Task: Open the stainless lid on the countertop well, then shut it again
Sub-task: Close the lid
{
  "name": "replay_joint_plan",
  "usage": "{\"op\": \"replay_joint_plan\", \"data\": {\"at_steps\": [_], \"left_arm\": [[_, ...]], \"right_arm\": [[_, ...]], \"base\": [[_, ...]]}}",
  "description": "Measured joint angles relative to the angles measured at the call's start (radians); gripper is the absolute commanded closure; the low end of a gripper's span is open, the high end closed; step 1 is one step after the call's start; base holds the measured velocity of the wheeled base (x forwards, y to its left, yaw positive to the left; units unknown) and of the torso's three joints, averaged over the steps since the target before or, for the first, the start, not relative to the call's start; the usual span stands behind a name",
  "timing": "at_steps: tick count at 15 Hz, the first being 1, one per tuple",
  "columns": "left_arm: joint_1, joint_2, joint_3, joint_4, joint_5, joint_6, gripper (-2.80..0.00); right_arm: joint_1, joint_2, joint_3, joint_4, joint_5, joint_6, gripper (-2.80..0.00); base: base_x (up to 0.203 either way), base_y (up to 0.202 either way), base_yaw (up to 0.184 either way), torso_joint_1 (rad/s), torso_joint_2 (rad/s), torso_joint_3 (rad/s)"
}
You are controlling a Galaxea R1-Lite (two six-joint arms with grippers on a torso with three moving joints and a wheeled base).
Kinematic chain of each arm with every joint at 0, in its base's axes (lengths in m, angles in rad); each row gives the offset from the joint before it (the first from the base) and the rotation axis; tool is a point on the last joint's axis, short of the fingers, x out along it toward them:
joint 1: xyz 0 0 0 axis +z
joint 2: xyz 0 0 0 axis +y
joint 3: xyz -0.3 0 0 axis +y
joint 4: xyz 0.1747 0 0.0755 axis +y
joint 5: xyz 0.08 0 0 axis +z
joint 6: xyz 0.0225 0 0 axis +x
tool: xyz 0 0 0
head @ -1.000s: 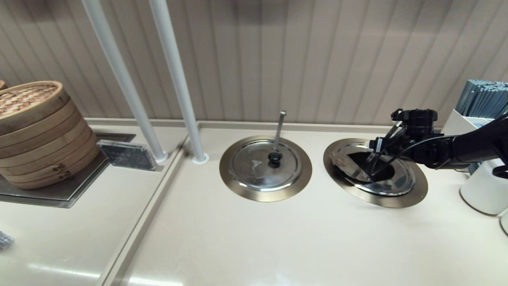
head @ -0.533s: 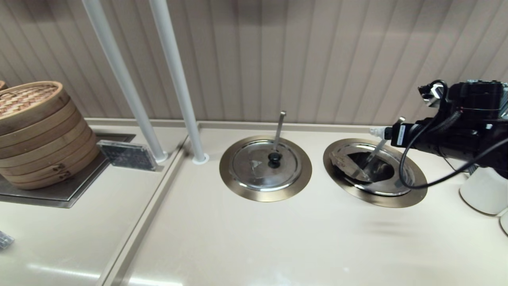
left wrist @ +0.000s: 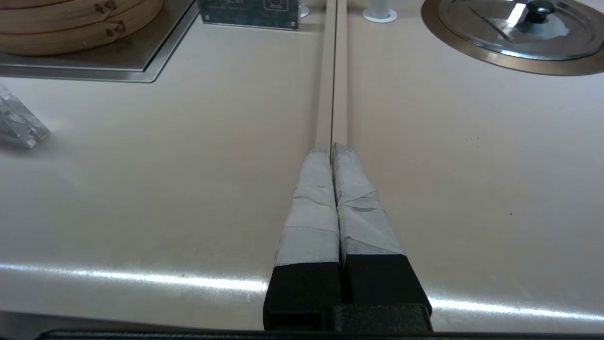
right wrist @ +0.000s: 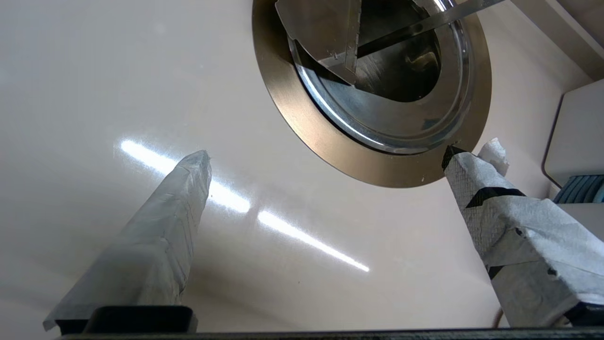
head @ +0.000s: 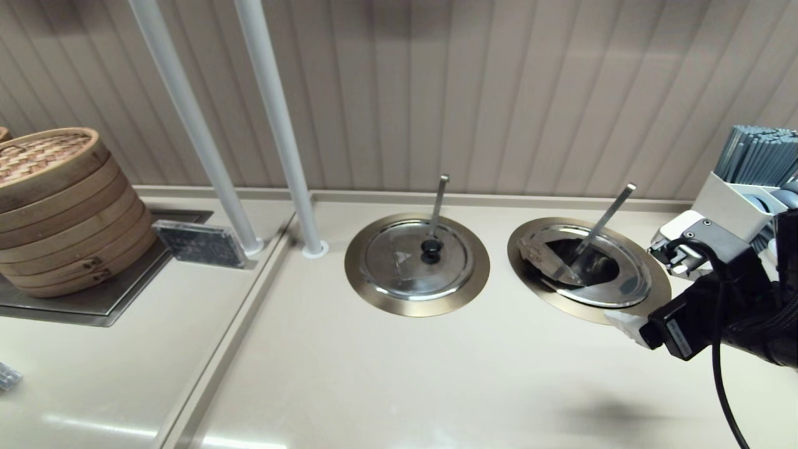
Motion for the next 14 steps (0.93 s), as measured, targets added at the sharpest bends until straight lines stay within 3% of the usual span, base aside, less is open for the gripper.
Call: {"op": "replay_joint_plan", "data": {"at_steps": [5,11,14], "left_arm": [[0.0,0.0,0.0,0.0,0.0,0.0,0.0],[0.0,0.0,0.0,0.0,0.0,0.0,0.0],[0.0,0.0,0.0,0.0,0.0,0.001,0.0]], "right_arm": [[0.004,0.12,-0.007,-0.064,-0.072,-0.027,-2.8],[0.02,0.396,-0.006,-0.496,-0.171,-0.017,-2.8],[0.043,0.47,-0.005,-0.544,-0.172,-0.011,-2.8]], "base": [[0.0,0.0,0.0,0.0,0.0,0.0],[0.0,0.0,0.0,0.0,0.0,0.0],[0.0,0.0,0.0,0.0,0.0,0.0]]}}
